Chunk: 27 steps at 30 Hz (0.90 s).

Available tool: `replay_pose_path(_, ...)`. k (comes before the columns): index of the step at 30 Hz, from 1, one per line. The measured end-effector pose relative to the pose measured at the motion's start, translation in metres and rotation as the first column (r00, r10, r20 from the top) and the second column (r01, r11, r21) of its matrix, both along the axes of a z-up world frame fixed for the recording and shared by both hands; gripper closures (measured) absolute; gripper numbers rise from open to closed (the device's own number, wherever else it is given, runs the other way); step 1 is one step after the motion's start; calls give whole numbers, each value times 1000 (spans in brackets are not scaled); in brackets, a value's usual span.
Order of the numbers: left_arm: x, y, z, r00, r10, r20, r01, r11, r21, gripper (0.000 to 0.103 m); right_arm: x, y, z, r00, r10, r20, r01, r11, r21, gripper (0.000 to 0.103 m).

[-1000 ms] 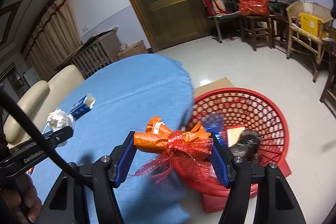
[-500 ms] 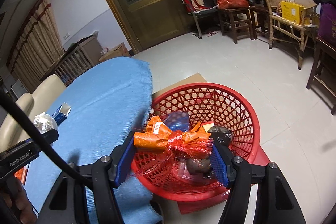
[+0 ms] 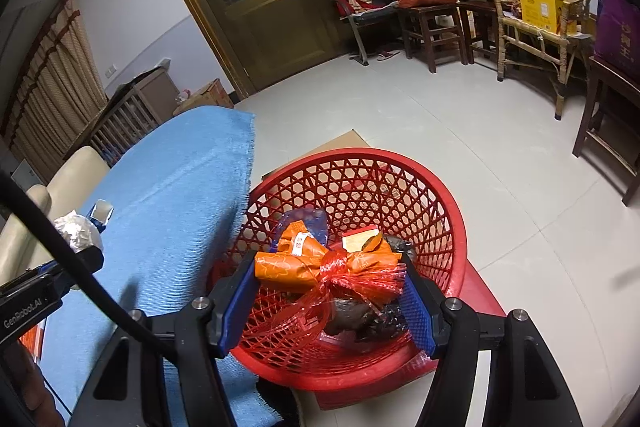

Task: Collect trash
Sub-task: 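Lower the orange bundle into the wastebasket and open the right gripper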

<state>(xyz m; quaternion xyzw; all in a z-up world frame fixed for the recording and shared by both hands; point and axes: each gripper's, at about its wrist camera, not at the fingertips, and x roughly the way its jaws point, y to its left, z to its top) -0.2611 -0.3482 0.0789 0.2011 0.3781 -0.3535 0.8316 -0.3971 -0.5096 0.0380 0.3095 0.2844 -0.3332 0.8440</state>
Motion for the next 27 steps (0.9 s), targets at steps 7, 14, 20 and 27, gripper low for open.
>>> replay_pose_path(7,-1,-5,-1,1000,-9,-3,9,1000,10,61,0,-2,-4,1000,-2,1,2,1000,10,34)
replay_pose_path(14,-1,-6,-1,1000,-11,-5,11,1000,12,61,-2,-8,-4,1000,-10,5,10,1000,9,34)
replay_pose_path(20,-3,-9,-2,1000,-19,-7,19,1000,13,61,-1,-12,-7,1000,-18,-4,18,1000,15,34)
replay_pose_path(27,-2,-13,-2,1000,-26,-7,26,1000,17,61,1,-16,-8,1000,-24,-8,24,1000,19,34)
